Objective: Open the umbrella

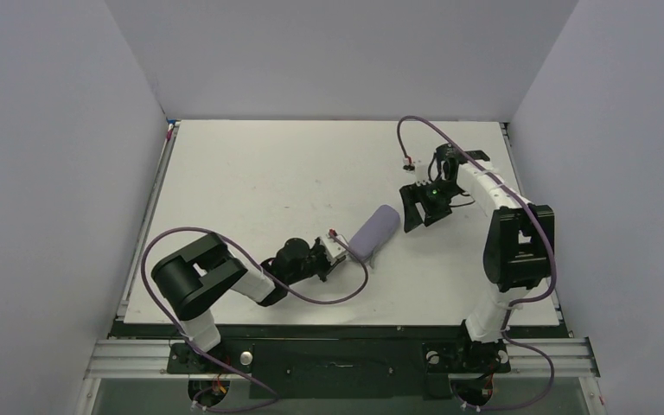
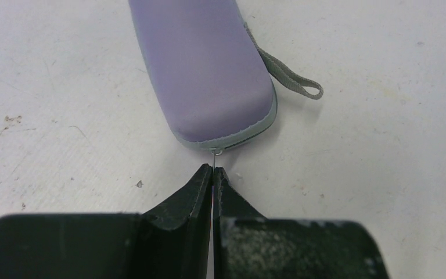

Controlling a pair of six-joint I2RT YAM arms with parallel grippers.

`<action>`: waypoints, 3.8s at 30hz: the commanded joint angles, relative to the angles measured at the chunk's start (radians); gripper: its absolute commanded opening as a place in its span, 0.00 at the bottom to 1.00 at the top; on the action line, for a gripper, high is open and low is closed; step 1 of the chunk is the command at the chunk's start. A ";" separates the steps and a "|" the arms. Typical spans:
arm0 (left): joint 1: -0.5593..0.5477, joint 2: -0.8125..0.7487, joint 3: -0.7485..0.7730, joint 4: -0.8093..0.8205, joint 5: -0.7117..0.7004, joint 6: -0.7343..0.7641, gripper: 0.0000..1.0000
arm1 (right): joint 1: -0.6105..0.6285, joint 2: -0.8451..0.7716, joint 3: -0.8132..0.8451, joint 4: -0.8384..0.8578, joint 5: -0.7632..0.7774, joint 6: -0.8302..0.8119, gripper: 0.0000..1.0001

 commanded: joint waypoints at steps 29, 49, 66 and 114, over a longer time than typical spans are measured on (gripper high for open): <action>-0.079 0.077 0.102 0.031 -0.138 -0.079 0.00 | 0.137 0.107 -0.160 0.347 -0.036 0.502 0.26; 0.038 0.088 0.128 0.038 -0.124 -0.017 0.00 | 0.153 0.166 -0.103 0.132 -0.120 0.058 0.00; 0.110 0.120 0.228 -0.020 -0.138 -0.051 0.00 | 0.197 0.280 -0.009 -0.212 -0.099 -0.310 0.00; -0.123 0.126 0.153 0.008 -0.117 0.002 0.00 | 0.094 0.153 0.026 0.070 -0.149 0.491 0.87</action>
